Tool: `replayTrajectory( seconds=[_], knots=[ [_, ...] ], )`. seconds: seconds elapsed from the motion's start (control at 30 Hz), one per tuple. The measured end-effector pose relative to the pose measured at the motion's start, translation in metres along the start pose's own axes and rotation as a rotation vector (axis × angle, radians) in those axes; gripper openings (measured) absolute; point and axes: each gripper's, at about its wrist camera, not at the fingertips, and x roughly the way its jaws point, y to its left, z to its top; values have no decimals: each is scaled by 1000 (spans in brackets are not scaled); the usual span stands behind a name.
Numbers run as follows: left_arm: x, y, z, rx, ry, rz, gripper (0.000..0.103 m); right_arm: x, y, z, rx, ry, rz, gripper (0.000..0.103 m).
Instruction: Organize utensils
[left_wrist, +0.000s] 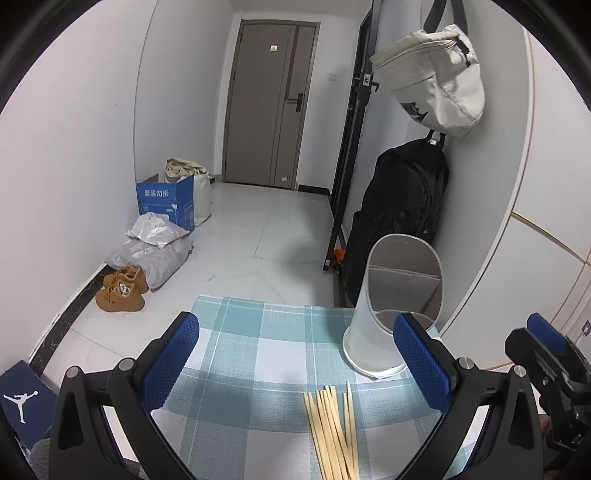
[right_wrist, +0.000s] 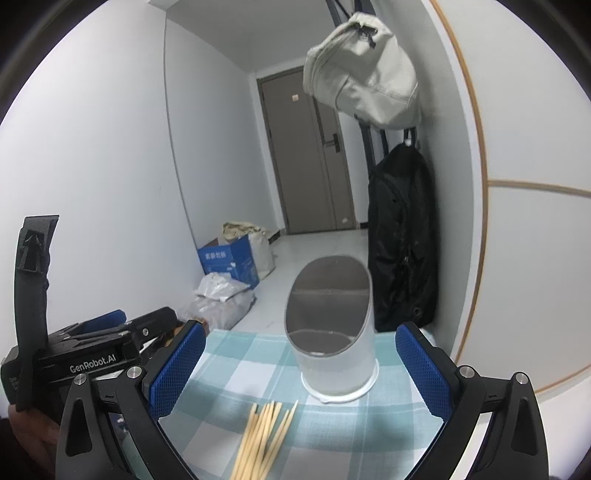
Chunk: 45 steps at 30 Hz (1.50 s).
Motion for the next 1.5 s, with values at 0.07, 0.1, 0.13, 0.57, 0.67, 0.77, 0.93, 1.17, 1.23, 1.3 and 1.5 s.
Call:
replayTrajectory(
  seconds=[0.07, 0.1, 0.13, 0.57, 0.67, 0.77, 0.93, 1.17, 1.23, 1.3, 1.5],
  knots=[
    [7, 6, -2, -12, 14, 6, 102, 9, 0, -4, -3, 39, -3, 103],
    [11, 9, -3, -19, 23, 11, 102, 14, -1, -6, -5, 59, -4, 103],
    [15, 13, -4, -25, 31, 16, 102, 21, -1, -9, -8, 85, -10, 103],
    [77, 69, -10, -168, 189, 53, 102, 128, 5, -70, -8, 570, 44, 52],
    [85, 76, -12, -183, 219, 62, 102, 148, 4, -82, -9, 642, 16, 44],
    [90, 82, -15, -193, 248, 65, 102, 161, 2, -89, -5, 696, -10, 35],
    [98, 90, -18, -213, 286, 67, 102, 174, 4, -100, -28, 774, -59, 27],
    [100, 105, -18, -263, 313, 62, 102, 175, 17, -98, -94, 800, -104, 25],
    [100, 108, -18, -273, 313, 59, 102, 178, 22, -98, -125, 811, -121, 23],
    [98, 110, -17, -278, 314, 57, 102, 179, 29, -97, -174, 824, -143, 20],
    [94, 113, -15, -268, 290, 66, 102, 178, 36, -96, -243, 867, -177, 16]
  ],
)
